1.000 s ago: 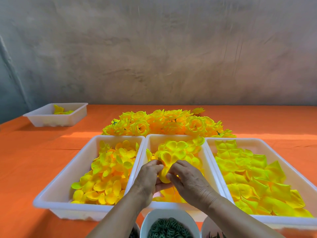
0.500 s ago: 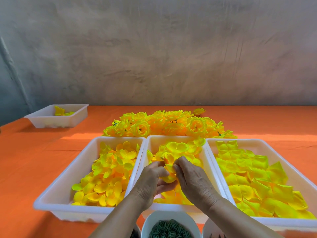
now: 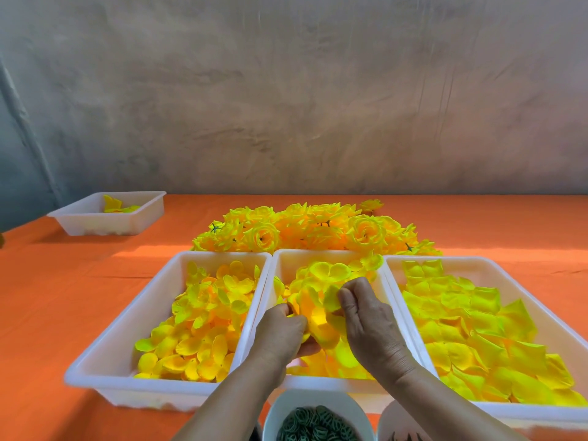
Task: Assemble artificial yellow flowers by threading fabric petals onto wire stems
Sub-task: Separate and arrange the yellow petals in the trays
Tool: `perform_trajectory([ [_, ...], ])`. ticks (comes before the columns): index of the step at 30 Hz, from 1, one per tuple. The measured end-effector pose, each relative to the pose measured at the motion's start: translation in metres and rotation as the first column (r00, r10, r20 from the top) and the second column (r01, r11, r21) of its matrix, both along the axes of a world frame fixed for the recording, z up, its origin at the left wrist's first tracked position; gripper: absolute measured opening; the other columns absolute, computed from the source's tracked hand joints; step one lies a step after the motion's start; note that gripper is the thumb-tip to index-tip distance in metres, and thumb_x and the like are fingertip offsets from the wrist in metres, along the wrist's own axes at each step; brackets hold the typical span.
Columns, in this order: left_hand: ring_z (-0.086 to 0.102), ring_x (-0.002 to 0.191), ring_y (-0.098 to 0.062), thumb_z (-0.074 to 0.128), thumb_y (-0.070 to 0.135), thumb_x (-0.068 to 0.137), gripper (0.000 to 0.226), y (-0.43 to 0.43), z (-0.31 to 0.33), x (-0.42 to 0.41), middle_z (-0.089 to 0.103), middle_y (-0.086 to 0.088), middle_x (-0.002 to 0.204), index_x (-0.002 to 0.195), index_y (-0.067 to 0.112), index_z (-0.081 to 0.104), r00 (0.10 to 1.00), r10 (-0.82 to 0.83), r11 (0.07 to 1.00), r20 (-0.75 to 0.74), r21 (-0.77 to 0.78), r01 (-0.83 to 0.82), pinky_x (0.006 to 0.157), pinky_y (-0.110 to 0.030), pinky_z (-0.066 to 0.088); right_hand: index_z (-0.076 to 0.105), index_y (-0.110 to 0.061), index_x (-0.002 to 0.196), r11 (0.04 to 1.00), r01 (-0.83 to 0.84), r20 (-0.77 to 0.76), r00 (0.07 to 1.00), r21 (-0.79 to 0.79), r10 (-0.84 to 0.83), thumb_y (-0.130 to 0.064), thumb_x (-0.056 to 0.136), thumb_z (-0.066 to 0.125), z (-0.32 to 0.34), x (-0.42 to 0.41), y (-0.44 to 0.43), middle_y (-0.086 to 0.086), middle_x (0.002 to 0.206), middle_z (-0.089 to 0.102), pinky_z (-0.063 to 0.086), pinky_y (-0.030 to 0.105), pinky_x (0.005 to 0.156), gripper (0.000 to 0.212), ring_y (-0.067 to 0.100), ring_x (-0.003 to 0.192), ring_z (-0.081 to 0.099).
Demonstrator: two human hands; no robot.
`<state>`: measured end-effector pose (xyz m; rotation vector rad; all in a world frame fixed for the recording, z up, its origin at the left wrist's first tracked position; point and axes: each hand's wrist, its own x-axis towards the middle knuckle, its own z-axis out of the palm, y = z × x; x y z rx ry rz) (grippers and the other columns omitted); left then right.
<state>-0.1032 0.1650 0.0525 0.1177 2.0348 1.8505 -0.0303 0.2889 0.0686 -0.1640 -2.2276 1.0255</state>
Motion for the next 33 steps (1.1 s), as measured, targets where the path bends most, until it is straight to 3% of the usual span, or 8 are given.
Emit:
perform_trajectory([
  [6,0.073,0.086,-0.03,0.05,0.003,0.095,0.027,-0.001,0.002,0.001,0.067,-0.012,0.113,0.118,0.012,0.061,0.999,0.049,0.999,0.016,-0.011,-0.048,0.066,-0.037,0.063,0.05,-0.018,0.081,0.962,0.127,-0.091,0.984,-0.241,-0.152,-0.021,0.101,0.045,0.006,-0.007,0.014,-0.006,0.064,0.052,0.039,0.042,0.06,0.021,0.007,0.057,0.047],
  [10,0.073,0.083,-0.03,0.049,0.001,0.094,0.027,-0.002,0.004,0.001,0.067,-0.012,0.112,0.114,0.012,0.063,0.998,0.046,0.999,0.029,-0.008,-0.046,0.071,-0.042,0.063,0.052,-0.014,0.087,0.935,0.156,-0.169,0.961,-0.318,-0.218,-0.022,0.103,0.043,0.025,-0.014,0.03,0.012,0.077,0.06,0.046,0.05,0.066,0.02,0.03,0.071,0.054],
  [17,0.075,0.08,-0.03,0.051,0.001,0.09,0.023,-0.002,0.005,0.002,0.071,-0.014,0.104,0.099,0.014,0.067,0.999,0.026,0.999,0.027,0.017,-0.027,0.073,-0.047,0.062,0.05,-0.015,0.09,0.94,0.246,-0.177,0.94,-0.237,-0.29,-0.025,0.102,0.045,0.043,-0.036,0.047,-0.002,0.067,0.052,0.036,0.036,0.059,0.016,0.023,0.062,0.047],
  [21,0.073,0.085,-0.032,0.052,0.001,0.089,0.024,-0.003,0.005,0.002,0.07,-0.014,0.105,0.1,0.017,0.067,1.0,0.015,1.0,0.011,0.01,-0.015,0.073,-0.045,0.063,0.052,-0.009,0.1,0.944,0.298,-0.126,0.94,-0.139,-0.316,-0.026,0.101,0.047,0.037,-0.052,0.045,0.009,0.074,0.058,0.029,0.032,0.059,0.018,0.036,0.071,0.054],
  [23,0.071,0.09,-0.032,0.051,0.001,0.09,0.027,-0.003,0.005,0.003,0.07,-0.012,0.107,0.105,0.017,0.067,1.0,0.006,1.0,-0.006,0.018,-0.006,0.074,-0.045,0.062,0.053,-0.008,0.11,0.965,0.259,0.004,0.966,-0.029,-0.259,-0.028,0.099,0.051,0.033,-0.056,0.042,0.018,0.091,0.064,0.033,0.034,0.064,0.024,0.042,0.087,0.059],
  [26,0.07,0.094,-0.031,0.053,0.001,0.09,0.028,-0.002,0.005,0.004,0.071,-0.011,0.106,0.106,0.018,0.068,0.999,0.01,0.999,-0.034,0.036,-0.008,0.073,-0.044,0.063,0.049,-0.014,0.13,0.966,0.094,0.241,0.958,0.24,-0.153,-0.032,0.095,0.057,0.022,-0.052,0.033,0.009,0.127,0.059,0.042,0.037,0.089,0.04,0.031,0.118,0.053],
  [28,0.07,0.093,-0.03,0.054,-0.001,0.088,0.028,-0.002,0.005,0.004,0.071,-0.011,0.103,0.102,0.018,0.069,0.999,0.02,0.998,-0.031,0.067,-0.018,0.07,-0.041,0.063,0.057,-0.02,0.123,0.946,-0.004,0.261,0.962,0.324,-0.085,-0.032,0.093,0.059,0.019,-0.043,0.026,0.003,0.122,0.06,0.041,0.035,0.096,0.032,0.023,0.117,0.052],
  [33,0.066,0.098,-0.035,0.052,0.002,0.09,0.021,-0.003,0.008,0.001,0.067,-0.021,0.106,0.099,0.01,0.068,1.0,0.025,0.994,-0.007,0.11,-0.024,0.065,-0.038,0.061,0.071,-0.028,0.09,0.948,-0.199,0.29,0.949,0.248,0.123,-0.036,0.087,0.063,0.013,-0.014,0.006,-0.008,0.09,0.064,0.046,0.033,0.084,0.012,0.009,0.087,0.056],
])
